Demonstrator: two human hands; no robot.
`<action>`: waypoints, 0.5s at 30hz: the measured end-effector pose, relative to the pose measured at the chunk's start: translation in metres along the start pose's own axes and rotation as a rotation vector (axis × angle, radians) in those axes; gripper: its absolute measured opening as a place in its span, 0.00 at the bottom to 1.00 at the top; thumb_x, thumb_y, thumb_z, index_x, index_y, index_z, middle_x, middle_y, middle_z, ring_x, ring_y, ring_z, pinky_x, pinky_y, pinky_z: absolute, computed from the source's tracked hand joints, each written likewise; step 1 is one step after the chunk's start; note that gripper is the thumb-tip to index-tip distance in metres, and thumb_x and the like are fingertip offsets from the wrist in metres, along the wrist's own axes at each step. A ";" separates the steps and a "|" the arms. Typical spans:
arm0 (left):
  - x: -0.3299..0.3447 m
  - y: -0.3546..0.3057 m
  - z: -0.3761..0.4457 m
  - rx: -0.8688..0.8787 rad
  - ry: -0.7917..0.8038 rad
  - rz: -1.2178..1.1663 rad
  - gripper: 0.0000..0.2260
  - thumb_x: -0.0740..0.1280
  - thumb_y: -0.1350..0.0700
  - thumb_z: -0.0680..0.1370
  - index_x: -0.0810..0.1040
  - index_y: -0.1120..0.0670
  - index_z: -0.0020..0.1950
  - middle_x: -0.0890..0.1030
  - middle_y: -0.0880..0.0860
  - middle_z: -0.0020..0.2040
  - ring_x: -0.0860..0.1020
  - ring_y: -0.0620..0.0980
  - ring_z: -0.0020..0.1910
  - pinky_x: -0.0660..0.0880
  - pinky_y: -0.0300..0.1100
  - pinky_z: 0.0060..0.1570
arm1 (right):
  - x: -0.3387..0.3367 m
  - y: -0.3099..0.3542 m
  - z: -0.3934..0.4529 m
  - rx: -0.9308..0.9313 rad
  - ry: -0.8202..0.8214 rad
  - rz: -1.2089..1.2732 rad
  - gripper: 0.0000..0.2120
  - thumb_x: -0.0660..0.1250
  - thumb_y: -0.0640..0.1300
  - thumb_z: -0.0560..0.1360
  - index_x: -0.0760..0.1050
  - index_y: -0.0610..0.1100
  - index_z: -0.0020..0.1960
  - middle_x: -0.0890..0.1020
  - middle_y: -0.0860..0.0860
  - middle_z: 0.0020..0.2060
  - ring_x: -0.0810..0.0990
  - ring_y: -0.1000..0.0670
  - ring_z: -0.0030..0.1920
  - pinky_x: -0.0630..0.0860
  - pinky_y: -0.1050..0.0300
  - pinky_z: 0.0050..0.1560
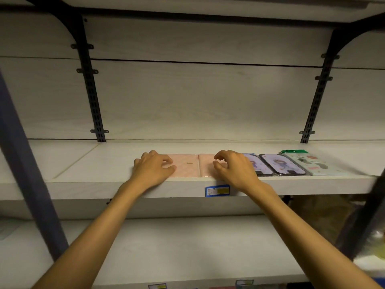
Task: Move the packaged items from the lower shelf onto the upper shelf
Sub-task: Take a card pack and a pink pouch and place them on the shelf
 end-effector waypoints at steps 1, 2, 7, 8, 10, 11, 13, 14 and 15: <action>-0.004 0.000 -0.004 0.026 -0.064 -0.049 0.14 0.64 0.41 0.79 0.81 0.43 0.61 0.77 0.51 0.60 0.75 0.53 0.62 0.68 0.51 0.62 | 0.001 0.002 0.000 -0.013 0.009 0.014 0.16 0.61 0.53 0.78 0.78 0.48 0.61 0.82 0.50 0.57 0.80 0.48 0.55 0.78 0.48 0.54; -0.009 0.000 -0.009 0.051 -0.121 -0.092 0.12 0.65 0.42 0.79 0.81 0.43 0.59 0.78 0.49 0.58 0.76 0.51 0.60 0.71 0.49 0.61 | 0.002 0.006 0.000 -0.032 0.013 0.029 0.16 0.61 0.53 0.78 0.78 0.48 0.61 0.82 0.50 0.58 0.80 0.48 0.55 0.77 0.49 0.54; -0.026 0.002 -0.037 0.127 -0.192 -0.153 0.11 0.67 0.46 0.78 0.80 0.42 0.60 0.77 0.43 0.56 0.76 0.43 0.56 0.72 0.42 0.54 | 0.006 0.039 -0.006 -0.156 0.012 0.130 0.15 0.62 0.51 0.77 0.79 0.49 0.61 0.82 0.51 0.57 0.79 0.48 0.56 0.76 0.50 0.55; -0.028 0.004 -0.044 0.139 -0.170 -0.170 0.11 0.67 0.46 0.78 0.80 0.41 0.60 0.77 0.42 0.57 0.76 0.41 0.55 0.73 0.41 0.54 | 0.008 0.047 -0.009 -0.174 0.011 0.145 0.15 0.62 0.51 0.77 0.79 0.49 0.60 0.83 0.51 0.57 0.79 0.48 0.56 0.75 0.50 0.55; -0.033 0.010 -0.059 0.167 -0.114 -0.173 0.11 0.68 0.47 0.78 0.79 0.40 0.60 0.77 0.42 0.57 0.76 0.39 0.55 0.76 0.43 0.56 | 0.013 0.065 -0.015 -0.210 0.004 0.157 0.13 0.63 0.50 0.77 0.79 0.50 0.59 0.83 0.52 0.55 0.79 0.48 0.56 0.75 0.51 0.55; -0.035 0.014 -0.067 0.179 -0.093 -0.163 0.12 0.68 0.47 0.78 0.79 0.41 0.61 0.77 0.41 0.57 0.76 0.39 0.54 0.76 0.44 0.56 | 0.015 0.075 -0.018 -0.228 -0.005 0.160 0.13 0.63 0.50 0.77 0.79 0.50 0.58 0.83 0.52 0.55 0.79 0.48 0.55 0.75 0.52 0.54; -0.040 0.027 -0.084 0.190 -0.087 -0.169 0.12 0.68 0.48 0.78 0.79 0.42 0.62 0.78 0.41 0.57 0.77 0.39 0.54 0.77 0.45 0.57 | 0.020 0.095 -0.024 -0.256 -0.020 0.184 0.12 0.63 0.50 0.77 0.80 0.51 0.58 0.83 0.54 0.55 0.80 0.50 0.54 0.76 0.52 0.54; -0.044 0.035 -0.094 0.190 -0.097 -0.183 0.12 0.68 0.49 0.78 0.79 0.42 0.62 0.78 0.41 0.57 0.77 0.39 0.55 0.77 0.46 0.57 | 0.024 0.106 -0.028 -0.265 -0.019 0.206 0.12 0.63 0.50 0.77 0.79 0.52 0.58 0.83 0.55 0.55 0.80 0.51 0.54 0.77 0.51 0.54; -0.048 0.045 -0.103 0.187 -0.107 -0.192 0.12 0.68 0.49 0.78 0.79 0.42 0.62 0.78 0.41 0.57 0.76 0.40 0.55 0.77 0.46 0.57 | 0.028 0.118 -0.033 -0.269 -0.015 0.233 0.12 0.63 0.50 0.77 0.79 0.52 0.58 0.83 0.55 0.55 0.81 0.53 0.53 0.78 0.50 0.54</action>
Point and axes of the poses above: each hand's wrist, its own z-axis towards the middle knuckle, its own x-axis out of the palm, y = z × x, the point moved 5 cm from there along z, towards the middle knuckle
